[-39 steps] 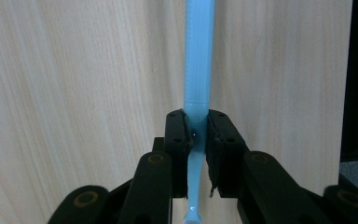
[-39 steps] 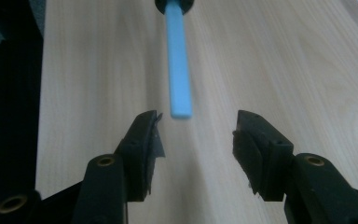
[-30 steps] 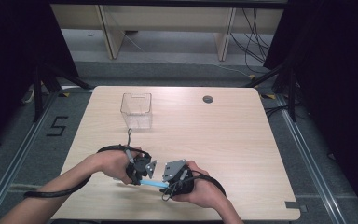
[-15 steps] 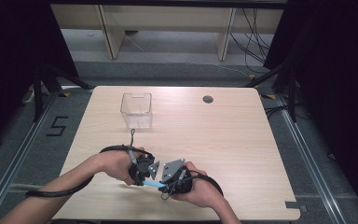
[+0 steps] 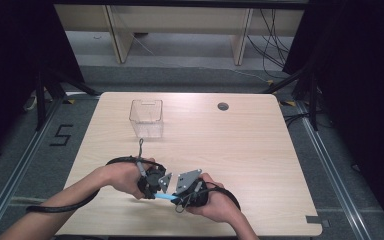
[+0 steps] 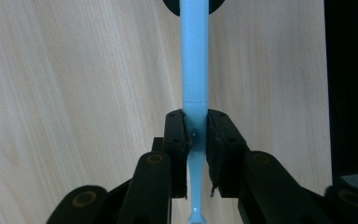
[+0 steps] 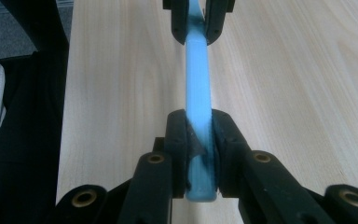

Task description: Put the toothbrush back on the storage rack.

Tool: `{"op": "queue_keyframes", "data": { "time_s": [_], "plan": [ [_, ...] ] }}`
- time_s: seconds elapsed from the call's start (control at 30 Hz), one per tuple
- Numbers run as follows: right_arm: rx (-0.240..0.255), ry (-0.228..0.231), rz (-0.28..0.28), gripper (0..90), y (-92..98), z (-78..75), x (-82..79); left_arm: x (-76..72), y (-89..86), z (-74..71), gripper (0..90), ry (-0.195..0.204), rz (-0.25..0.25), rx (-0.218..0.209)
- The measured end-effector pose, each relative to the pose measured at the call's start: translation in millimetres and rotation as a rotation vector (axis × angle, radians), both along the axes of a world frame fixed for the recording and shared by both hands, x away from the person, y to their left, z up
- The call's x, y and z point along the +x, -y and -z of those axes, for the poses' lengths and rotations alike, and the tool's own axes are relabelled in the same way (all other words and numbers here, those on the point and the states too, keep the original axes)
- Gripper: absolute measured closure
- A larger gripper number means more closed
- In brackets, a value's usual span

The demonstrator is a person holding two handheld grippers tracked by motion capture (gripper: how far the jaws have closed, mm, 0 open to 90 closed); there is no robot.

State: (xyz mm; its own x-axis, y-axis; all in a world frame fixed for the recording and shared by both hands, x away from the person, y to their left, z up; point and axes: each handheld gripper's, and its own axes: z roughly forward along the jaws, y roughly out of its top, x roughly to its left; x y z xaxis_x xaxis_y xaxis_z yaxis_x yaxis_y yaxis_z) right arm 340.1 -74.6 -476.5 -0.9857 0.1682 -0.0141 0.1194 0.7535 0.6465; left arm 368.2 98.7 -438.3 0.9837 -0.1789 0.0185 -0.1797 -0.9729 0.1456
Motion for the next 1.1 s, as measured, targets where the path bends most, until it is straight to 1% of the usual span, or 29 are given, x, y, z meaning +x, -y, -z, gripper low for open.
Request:
{"op": "queue_keyframes", "data": {
  "time_s": [0.03,0.07,0.1,0.13,0.17,0.2,0.23,0.3,0.33,0.37,0.4,0.43,0.47,0.5,0.53,0.6,0.67,0.7,0.73,0.77,0.8,0.83,0.87,0.9,0.97,1.0,1.03,1.07,1.1],
  "plan": [
    [-0.001,-0.004,0.010,78.9,1.4,-0.4,-0.8,-1.5,-0.5,0.4,76.7,0.002,-0.016,-0.030],
    [-0.002,0.019,0.001,78.9,2.9,-0.8,0.2,-2.9,-1.2,0.5,75.7,0.010,-0.039,-0.058],
    [-0.005,0.005,0.020,78.9,4.7,-0.7,-0.5,-2.1,-1.7,-1.7,73.1,0.033,-0.027,-0.056],
    [-0.008,0.030,0.015,78.9,6.8,-1.0,0.7,-4.6,-2.9,-1.0,69.9,0.034,-0.062,-0.105],
    [-0.008,0.030,0.017,79.0,8.8,-0.5,1.4,-5.0,-3.9,-2.5,66.7,0.047,-0.073,-0.130],
    [-0.008,0.027,0.029,78.9,10.8,0.3,1.5,-3.8,-5.1,-5.9,63.6,0.072,-0.064,-0.134],
    [-0.015,-0.007,0.063,79.0,13.3,1.1,-0.6,-4.4,-6.7,-7.6,61.5,0.089,-0.069,-0.168],
    [-0.007,0.022,0.059,78.9,18.8,2.5,2.5,-6.7,-11.7,-11.8,58.3,0.114,-0.087,-0.235],
    [0.005,0.005,0.083,78.9,21.0,4.0,1.9,-7.9,-14.3,-13.3,57.6,0.122,-0.088,-0.258],
    [0.006,0.021,0.081,78.9,24.4,3.9,3.3,-9.1,-16.1,-13.8,56.3,0.124,-0.091,-0.280],
    [0.013,0.011,0.096,78.9,25.9,4.9,3.2,-11.0,-18.4,-14.2,54.6,0.129,-0.103,-0.313],
    [0.015,0.023,0.111,78.9,28.7,5.2,3.5,-12.5,-20.7,-14.3,52.8,0.130,-0.110,-0.341],
    [0.020,0.000,0.145,78.9,31.1,5.9,2.0,-15.1,-23.6,-13.9,51.8,0.133,-0.115,-0.369],
    [0.019,0.032,0.125,78.9,34.6,5.8,4.9,-16.6,-25.2,-13.3,50.4,0.137,-0.116,-0.384],
    [0.026,0.010,0.143,78.9,35.8,6.6,3.8,-18.8,-27.2,-12.3,49.3,0.140,-0.124,-0.405],
    [0.039,0.030,0.153,78.9,39.9,7.5,4.3,-23.6,-31.7,-10.0,47.7,0.133,-0.139,-0.443],
    [0.053,0.020,0.176,78.9,43.9,8.4,4.0,-27.5,-35.5,-7.3,46.3,0.121,-0.157,-0.472],
    [0.057,0.047,0.174,78.9,46.8,8.5,5.1,-29.5,-37.1,-5.7,46.3,0.117,-0.165,-0.490],
    [0.069,0.052,0.187,78.9,48.5,9.0,4.8,-30.9,-38.3,-4.7,46.3,0.116,-0.173,-0.498],
    [0.074,0.024,0.207,78.9,49.8,9.0,3.6,-32.1,-40.4,-3.9,46.2,0.108,-0.175,-0.498],
    [0.087,0.046,0.207,78.9,52.1,9.4,4.8,-33.7,-41.7,-2.0,45.5,0.120,-0.185,-0.511],
    [0.095,0.033,0.229,78.9,54.1,9.1,3.8,-35.1,-42.4,-0.2,44.8,0.117,-0.202,-0.527],
    [0.109,0.039,0.240,78.9,54.9,9.5,3.9,-36.4,-43.6,1.6,44.6,0.113,-0.216,-0.543],
    [0.116,0.047,0.247,78.9,57.0,9.2,4.4,-36.0,-45.6,2.2,44.3,0.117,-0.208,-0.539],
    [0.149,0.089,0.270,78.9,60.3,9.0,6.1,-36.2,-48.0,5.7,43.5,0.098,-0.235,-0.566],
    [0.161,0.069,0.310,78.9,61.8,8.1,4.3,-36.6,-48.8,9.0,42.8,0.103,-0.258,-0.594],
    [0.173,0.076,0.331,78.9,63.2,7.3,4.3,-36.1,-49.7,11.3,41.8,0.097,-0.272,-0.611],
    [0.194,0.115,0.335,78.9,64.4,7.0,6.2,-35.5,-50.5,13.5,40.9,0.096,-0.284,-0.630],
    [0.204,0.119,0.352,78.9,65.9,5.5,6.4,-34.8,-51.2,15.5,40.3,0.096,-0.297,-0.651]
  ]
}}
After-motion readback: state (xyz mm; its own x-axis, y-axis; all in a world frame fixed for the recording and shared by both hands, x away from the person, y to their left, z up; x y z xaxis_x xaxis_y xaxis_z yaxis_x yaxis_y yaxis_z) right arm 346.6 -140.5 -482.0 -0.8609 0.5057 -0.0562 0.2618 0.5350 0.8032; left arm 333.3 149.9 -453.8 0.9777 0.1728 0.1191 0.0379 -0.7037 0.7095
